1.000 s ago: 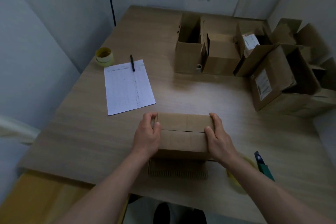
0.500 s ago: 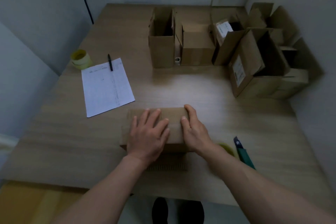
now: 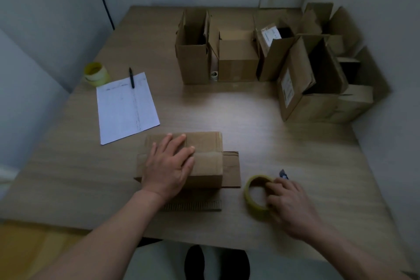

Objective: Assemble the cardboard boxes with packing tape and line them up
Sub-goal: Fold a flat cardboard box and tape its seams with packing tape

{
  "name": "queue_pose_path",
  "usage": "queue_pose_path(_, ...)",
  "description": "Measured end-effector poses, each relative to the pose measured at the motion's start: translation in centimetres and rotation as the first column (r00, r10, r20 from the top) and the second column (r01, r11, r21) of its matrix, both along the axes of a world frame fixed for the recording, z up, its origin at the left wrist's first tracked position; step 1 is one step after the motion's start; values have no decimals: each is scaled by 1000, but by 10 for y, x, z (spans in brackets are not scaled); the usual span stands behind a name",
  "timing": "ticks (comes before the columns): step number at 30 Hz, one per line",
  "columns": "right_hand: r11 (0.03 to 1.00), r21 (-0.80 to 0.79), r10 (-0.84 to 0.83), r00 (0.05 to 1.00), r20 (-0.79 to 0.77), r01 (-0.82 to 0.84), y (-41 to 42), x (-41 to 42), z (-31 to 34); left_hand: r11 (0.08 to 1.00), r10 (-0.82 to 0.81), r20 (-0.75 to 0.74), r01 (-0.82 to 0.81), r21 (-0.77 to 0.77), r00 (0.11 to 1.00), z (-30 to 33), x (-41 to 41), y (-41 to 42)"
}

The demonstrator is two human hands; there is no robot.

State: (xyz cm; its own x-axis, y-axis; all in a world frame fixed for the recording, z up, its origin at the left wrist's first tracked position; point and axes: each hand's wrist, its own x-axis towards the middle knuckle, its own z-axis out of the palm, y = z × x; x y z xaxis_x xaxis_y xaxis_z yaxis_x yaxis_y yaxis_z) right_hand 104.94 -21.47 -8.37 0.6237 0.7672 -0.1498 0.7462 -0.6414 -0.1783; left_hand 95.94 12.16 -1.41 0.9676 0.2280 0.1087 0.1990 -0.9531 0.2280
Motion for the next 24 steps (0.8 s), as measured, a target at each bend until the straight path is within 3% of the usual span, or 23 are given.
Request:
queue_pose_path(2, 929, 289, -173, 962, -210, 231, 19, 6, 20, 1000, 7, -5, -7, -7, 1000, 2, -1, 2)
queue_pose_path(4, 640, 487, -288, 773, -565, 595, 44, 11, 55, 1000, -2, -9, 2, -12, 1000, 2, 0, 1)
queue_pose_path(6, 343, 598, -99, 661, -744, 725, 79, 13, 93, 999, 7, 4, -7, -36, 1000, 3, 0, 0)
queue_pose_path(7, 287, 636, -6, 666, -746, 716, 97, 14, 110, 999, 14, 21, -13, -49, 1000, 4, 1, 1)
queue_pose_path(10, 377, 734, 139, 749, -648, 565, 149, 10, 128, 993, 55, 73, -47, -109, 996, 1, 3, 4)
queue_pose_path(14, 498, 708, 89, 782, -617, 501, 190, 6, 106, 935, 159, 171, -93, -341, 972, -1, 0, 12)
queue_pose_path(18, 527, 718, 10, 842, -539, 454, 198, 12, 97, 668, 304, 131, -113, -735, 944, 18, -2, 22)
queue_pose_path(20, 537, 722, -1, 856, -517, 436, 202, 14, 100, 563, 256, 94, -69, -823, 962, 28, 3, 28)
queue_pose_path(24, 548, 725, 0, 866, -499, 418, 204, 15, 102, 453, 11, -7, -11, -891, 1000, 45, 24, 40)
